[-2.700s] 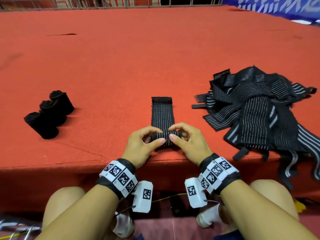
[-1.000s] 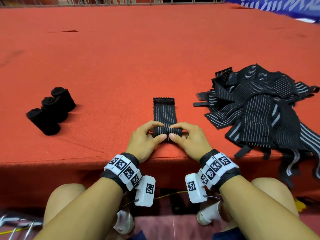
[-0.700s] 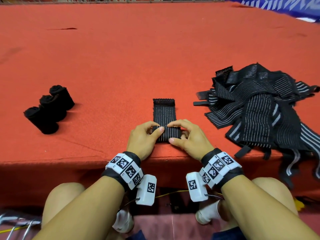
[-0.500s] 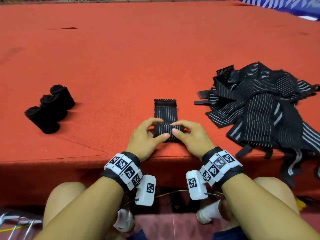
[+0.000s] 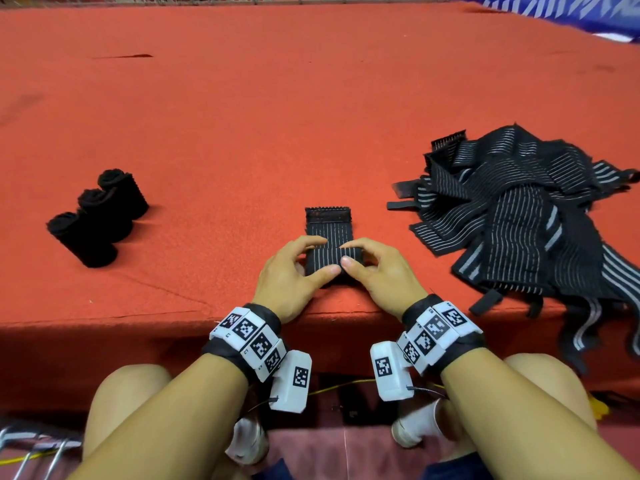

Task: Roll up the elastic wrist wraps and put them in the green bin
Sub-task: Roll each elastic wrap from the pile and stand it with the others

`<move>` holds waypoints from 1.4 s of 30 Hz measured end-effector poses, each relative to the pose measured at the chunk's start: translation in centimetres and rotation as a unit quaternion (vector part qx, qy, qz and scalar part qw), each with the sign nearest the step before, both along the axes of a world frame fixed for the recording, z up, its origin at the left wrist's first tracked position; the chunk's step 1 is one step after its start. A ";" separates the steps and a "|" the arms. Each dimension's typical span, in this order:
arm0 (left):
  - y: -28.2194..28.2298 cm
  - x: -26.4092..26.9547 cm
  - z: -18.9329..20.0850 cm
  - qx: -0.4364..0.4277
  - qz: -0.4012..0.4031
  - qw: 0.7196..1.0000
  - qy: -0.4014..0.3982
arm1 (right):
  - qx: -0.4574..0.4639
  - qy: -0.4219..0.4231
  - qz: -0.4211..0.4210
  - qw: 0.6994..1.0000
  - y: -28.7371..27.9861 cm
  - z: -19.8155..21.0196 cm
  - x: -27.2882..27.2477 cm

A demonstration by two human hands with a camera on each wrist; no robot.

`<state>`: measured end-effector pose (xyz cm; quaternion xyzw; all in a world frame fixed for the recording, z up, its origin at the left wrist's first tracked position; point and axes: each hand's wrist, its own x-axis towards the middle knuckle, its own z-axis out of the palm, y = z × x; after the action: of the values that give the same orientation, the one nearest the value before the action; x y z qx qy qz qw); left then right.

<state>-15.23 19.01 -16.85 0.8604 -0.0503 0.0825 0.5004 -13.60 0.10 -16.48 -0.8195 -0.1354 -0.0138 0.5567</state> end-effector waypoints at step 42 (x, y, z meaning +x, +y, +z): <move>-0.9 -0.2 0.9 0.057 0.066 0.996 0.012 | 0.007 0.007 -0.006 1.000 -0.4 -0.6 0.5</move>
<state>-15.38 18.15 -15.98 0.8899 0.0080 0.1022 0.4444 -13.14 -0.32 -17.09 -0.8165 -0.1262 -0.0127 0.5633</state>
